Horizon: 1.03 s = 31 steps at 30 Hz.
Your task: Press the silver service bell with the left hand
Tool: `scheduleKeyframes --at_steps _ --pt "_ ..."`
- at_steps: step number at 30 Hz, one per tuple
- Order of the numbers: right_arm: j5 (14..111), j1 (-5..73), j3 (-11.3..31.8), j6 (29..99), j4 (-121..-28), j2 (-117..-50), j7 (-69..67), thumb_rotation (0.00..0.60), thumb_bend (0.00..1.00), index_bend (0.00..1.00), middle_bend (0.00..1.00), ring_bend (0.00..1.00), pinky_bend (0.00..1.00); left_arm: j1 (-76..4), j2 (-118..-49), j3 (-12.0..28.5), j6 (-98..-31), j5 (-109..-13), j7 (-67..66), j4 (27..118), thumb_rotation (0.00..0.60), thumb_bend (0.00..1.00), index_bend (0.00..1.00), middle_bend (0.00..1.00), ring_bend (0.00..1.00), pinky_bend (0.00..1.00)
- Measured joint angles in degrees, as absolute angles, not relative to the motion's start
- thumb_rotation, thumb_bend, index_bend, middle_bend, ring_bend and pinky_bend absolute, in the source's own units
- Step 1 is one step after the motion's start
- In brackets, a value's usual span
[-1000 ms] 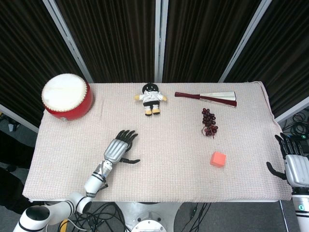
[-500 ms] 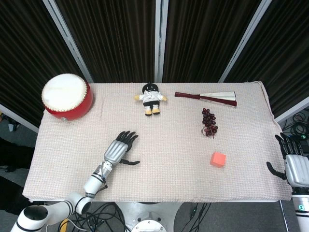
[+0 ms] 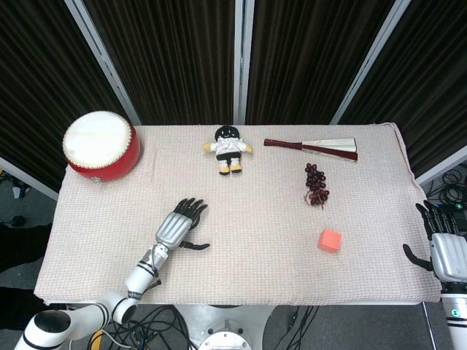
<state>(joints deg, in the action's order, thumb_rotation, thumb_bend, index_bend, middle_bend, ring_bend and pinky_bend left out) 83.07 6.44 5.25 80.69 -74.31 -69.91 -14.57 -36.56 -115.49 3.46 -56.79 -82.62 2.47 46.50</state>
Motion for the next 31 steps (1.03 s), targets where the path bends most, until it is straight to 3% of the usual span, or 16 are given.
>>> scheduleKeyframes --at_steps 7,15,23,31 --pt "83.2 6.34 5.38 81.16 -74.66 -69.88 -14.71 0.6 0.22 0.0 0.0 0.0 0.0 -37.39 -113.09 6.48 -62.35 -83.39 1.12 50.44 0.167 0.0 0.02 0.0 0.0 0.0" --pt "84.6 6.54 4.81 81.48 -74.84 -70.28 -14.57 0.6 0.22 0.0 0.0 0.0 0.0 -33.01 -100.66 7.5 -71.28 -83.53 -6.2 67.02 0.167 0.0 0.02 0.0 0.0 0.0" --pt "85.54 7.11 4.21 80.99 -75.11 -71.2 -13.87 0.6 0.22 0.0 0.0 0.0 0.0 -18.32 -83.96 2.98 -85.62 -82.68 -11.52 80.28 0.169 0.0 0.02 0.0 0.0 0.0" --pt "86.06 7.02 3.69 81.3 -75.0 -71.95 -13.39 0.6 0.21 0.0 0.0 0.0 0.0 -9.1 -77.08 -2.58 -92.25 -84.19 -9.43 82.19 0.167 0.0 0.02 0.0 0.0 0.0"
